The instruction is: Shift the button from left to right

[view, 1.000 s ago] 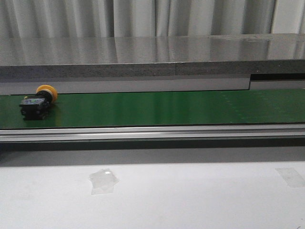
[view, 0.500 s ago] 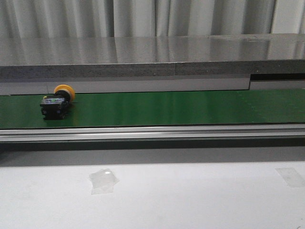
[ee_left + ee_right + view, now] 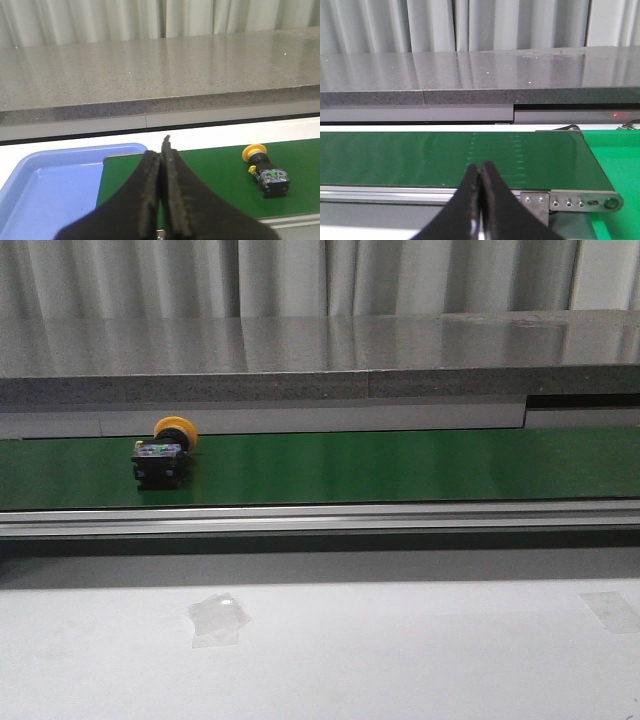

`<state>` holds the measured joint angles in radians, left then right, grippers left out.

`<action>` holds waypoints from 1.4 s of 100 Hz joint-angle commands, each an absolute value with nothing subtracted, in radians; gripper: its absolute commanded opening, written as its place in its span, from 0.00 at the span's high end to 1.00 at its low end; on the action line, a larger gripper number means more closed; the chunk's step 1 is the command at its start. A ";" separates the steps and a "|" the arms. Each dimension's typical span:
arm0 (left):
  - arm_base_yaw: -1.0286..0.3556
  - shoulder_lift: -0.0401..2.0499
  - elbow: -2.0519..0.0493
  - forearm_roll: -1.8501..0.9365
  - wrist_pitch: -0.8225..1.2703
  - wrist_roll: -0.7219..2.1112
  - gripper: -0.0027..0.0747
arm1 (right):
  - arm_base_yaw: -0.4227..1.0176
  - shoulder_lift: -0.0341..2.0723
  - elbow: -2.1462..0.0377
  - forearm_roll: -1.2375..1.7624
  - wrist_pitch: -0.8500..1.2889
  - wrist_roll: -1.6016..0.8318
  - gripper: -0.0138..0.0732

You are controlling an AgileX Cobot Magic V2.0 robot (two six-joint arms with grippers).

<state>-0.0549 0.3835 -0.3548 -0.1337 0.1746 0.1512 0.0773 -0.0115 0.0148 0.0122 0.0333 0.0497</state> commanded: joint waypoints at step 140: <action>-0.065 0.388 -0.383 -0.144 0.090 0.150 0.99 | 0.078 0.923 -0.777 0.052 0.666 0.043 0.17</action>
<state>-0.0549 0.3835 -0.3548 -0.1337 0.1727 0.1512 0.0773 0.9289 -0.7404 0.0478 0.7133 0.0480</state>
